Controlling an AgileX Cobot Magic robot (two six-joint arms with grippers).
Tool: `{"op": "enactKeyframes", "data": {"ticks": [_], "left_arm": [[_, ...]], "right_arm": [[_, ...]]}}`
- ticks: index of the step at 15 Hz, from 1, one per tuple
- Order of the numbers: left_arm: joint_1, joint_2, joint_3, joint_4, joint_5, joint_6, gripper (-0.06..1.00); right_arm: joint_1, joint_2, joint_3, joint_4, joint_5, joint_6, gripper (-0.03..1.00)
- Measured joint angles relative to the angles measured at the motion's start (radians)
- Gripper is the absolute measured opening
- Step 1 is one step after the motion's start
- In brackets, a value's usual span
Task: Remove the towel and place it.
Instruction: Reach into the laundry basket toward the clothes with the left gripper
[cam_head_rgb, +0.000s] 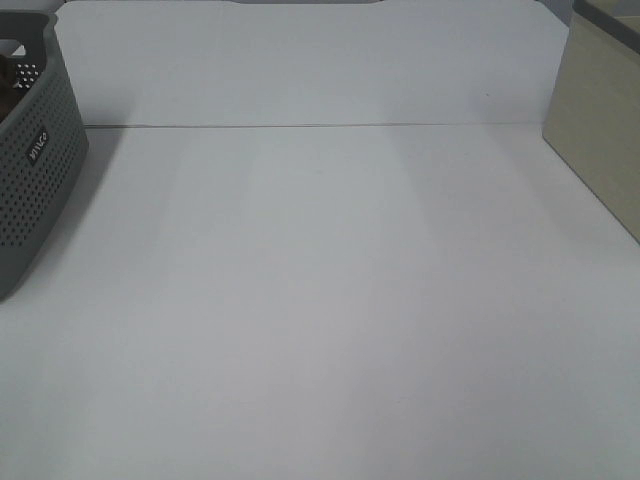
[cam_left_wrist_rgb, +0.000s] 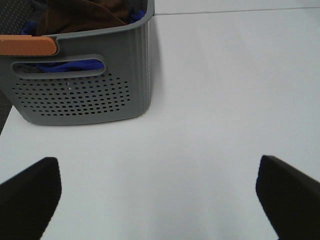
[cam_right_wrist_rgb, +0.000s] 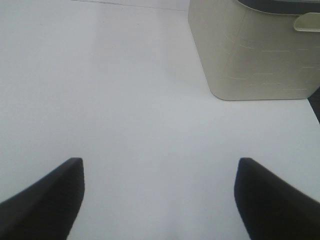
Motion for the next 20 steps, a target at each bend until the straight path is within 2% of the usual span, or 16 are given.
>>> {"op": "enactKeyframes", "data": {"ticks": [20], "left_arm": [[0.0,0.0,0.0,0.0,0.0,0.0,0.99]], "right_arm": [[0.0,0.0,0.0,0.0,0.0,0.0,0.79]]}}
